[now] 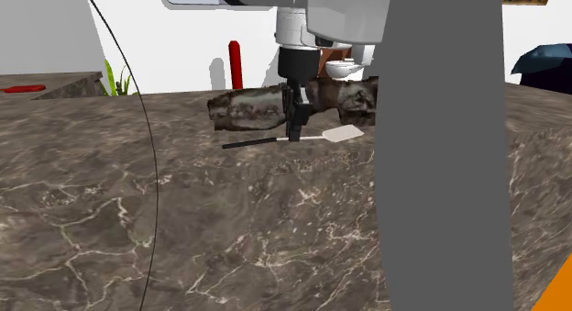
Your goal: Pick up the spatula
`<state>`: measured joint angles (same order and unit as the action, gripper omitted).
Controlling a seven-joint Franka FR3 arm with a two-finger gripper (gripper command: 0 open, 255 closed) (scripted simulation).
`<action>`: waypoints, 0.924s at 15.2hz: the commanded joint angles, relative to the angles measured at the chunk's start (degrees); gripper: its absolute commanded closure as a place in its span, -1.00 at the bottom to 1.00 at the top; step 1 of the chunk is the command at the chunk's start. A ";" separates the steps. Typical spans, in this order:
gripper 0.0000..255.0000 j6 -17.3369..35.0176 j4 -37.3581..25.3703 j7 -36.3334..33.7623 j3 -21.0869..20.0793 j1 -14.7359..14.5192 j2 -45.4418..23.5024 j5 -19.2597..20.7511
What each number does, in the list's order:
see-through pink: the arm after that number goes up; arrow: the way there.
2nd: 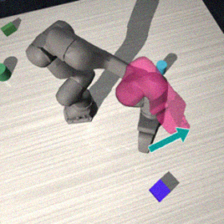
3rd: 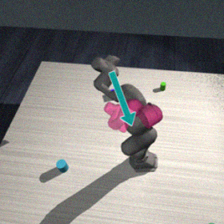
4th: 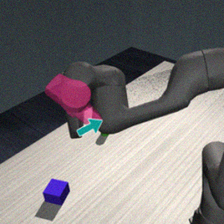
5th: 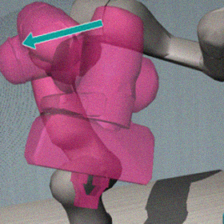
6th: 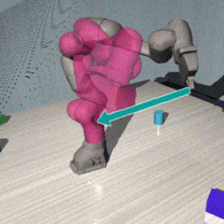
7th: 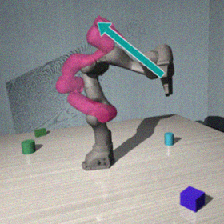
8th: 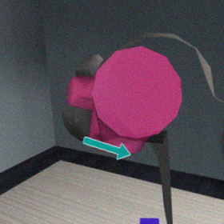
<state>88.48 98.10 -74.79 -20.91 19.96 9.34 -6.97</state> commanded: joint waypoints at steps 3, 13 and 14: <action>1.00 -0.02 0.07 -0.01 0.00 0.01 -0.06 0.01; 1.00 -4.61 -6.08 -0.74 -0.14 0.02 -1.67 0.52; 1.00 -5.44 -7.23 -0.88 -0.18 0.02 -2.00 0.62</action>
<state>83.87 91.77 -75.66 -21.14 19.94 7.45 -6.39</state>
